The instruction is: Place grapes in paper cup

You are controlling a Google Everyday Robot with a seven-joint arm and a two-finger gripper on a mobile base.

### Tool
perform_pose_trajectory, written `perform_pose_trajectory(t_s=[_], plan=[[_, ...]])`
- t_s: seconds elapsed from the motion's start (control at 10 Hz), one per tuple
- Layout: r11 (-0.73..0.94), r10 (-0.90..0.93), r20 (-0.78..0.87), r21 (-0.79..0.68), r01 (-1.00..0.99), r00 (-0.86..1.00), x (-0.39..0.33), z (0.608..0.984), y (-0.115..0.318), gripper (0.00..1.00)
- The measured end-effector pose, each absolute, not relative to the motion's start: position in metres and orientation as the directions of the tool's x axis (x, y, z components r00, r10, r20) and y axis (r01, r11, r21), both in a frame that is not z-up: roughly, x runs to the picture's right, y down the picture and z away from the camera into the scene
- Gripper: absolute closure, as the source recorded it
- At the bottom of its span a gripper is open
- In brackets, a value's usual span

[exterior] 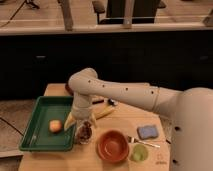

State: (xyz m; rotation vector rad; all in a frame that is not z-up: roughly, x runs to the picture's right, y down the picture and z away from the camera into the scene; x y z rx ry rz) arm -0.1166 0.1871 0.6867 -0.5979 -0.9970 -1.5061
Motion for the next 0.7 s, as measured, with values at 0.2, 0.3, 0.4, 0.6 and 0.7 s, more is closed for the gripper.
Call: perform_pose_trajectory(t_s=[0.2,0.3,0.4,0.6,0.7], plan=[[0.041,-0.529,0.826,0.254,0.966,-0.195,-0.1147,0.6873,0.1868,0.2],[0.042,-0.529,0.826,0.254,0.966,-0.194,-0.1139,0.6878,0.1866,0.2],[0.044,-0.529,0.826,0.255,0.966,-0.194,-0.1131,0.6882,0.1861,0.2],[0.044,-0.529,0.826,0.255,0.966,-0.194,-0.113,0.6884,0.1861,0.2],[0.045,-0.529,0.826,0.255,0.966,-0.194,-0.1128,0.6884,0.1861,0.2]])
